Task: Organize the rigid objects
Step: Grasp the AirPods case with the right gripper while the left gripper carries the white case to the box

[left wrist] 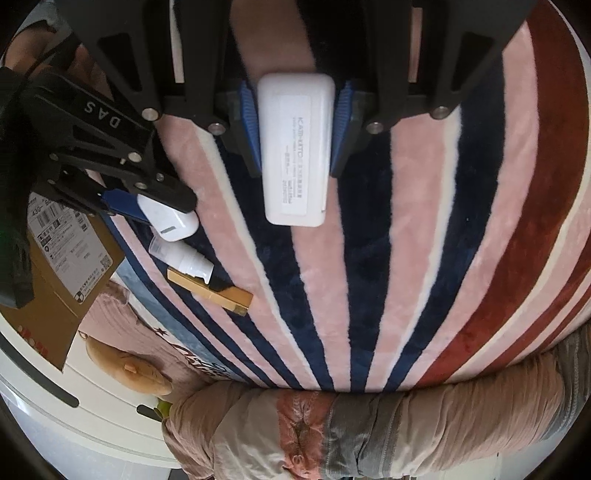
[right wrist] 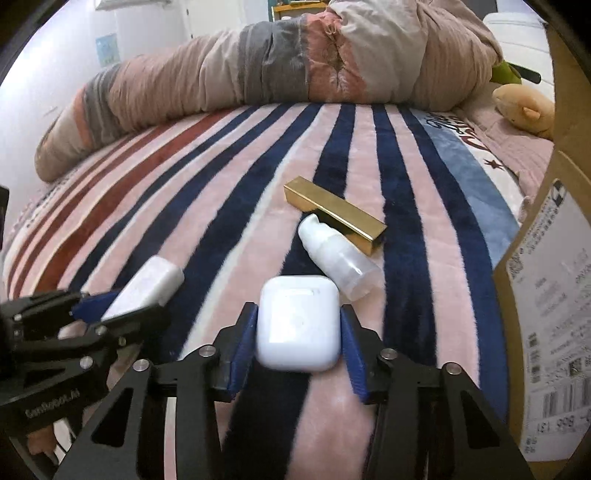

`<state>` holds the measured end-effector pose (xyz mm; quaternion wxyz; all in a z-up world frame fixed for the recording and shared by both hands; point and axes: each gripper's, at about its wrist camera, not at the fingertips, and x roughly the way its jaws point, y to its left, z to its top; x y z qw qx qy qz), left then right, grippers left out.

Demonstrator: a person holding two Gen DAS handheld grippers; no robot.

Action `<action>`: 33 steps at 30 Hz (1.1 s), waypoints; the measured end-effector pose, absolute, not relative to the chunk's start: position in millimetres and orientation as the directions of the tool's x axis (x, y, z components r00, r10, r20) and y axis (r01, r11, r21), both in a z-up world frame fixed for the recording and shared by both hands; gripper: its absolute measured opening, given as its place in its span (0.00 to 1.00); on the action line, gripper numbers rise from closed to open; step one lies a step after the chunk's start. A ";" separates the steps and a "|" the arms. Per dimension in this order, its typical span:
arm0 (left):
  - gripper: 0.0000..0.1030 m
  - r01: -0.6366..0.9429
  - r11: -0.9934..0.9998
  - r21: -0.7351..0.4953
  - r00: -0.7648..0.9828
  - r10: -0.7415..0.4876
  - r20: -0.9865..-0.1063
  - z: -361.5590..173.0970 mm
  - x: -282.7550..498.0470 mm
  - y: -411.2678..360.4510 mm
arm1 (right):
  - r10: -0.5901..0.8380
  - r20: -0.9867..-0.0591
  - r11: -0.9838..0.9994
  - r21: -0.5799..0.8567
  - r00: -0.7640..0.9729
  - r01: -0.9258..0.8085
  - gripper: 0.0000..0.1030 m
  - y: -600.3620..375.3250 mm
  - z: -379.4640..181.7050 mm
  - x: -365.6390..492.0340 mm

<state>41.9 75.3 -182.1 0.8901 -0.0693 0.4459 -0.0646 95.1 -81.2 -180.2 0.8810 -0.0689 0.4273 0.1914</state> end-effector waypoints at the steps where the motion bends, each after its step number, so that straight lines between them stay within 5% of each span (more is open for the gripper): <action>1: 0.31 0.052 0.984 -0.173 0.595 -0.170 -0.785 -182.1 42.8 73.9 | 0.265 -0.779 0.916 0.021 0.568 -0.400 0.38 -80.8 -180.5 93.3; 8: 0.31 0.070 0.992 -0.106 0.622 -0.127 -0.773 -185.2 40.6 65.6 | 0.197 -0.797 0.883 -0.110 0.571 -0.457 0.38 -70.3 -184.7 90.1; 12: 0.31 0.077 0.987 -0.142 0.622 -0.159 -0.767 -176.6 34.8 73.6 | 0.240 -0.792 0.881 -0.065 0.562 -0.468 0.38 -76.1 -172.7 87.0; 22: 0.31 0.206 0.969 -0.138 0.734 -0.246 -0.634 -69.6 5.8 50.0 | 0.519 -0.580 0.793 0.052 0.628 -0.607 0.38 -134.9 -30.9 26.7; 26: 0.31 0.320 0.940 -0.119 0.752 -0.329 -0.571 -19.5 7.1 8.8 | 0.419 -0.533 0.870 0.002 0.735 -0.494 0.38 -196.7 11.1 29.0; 33: 0.31 0.449 0.894 0.002 0.744 -0.373 -0.554 24.2 29.4 -77.0 | 0.141 -0.633 0.890 -0.255 0.761 -0.377 0.38 -263.0 -4.5 96.0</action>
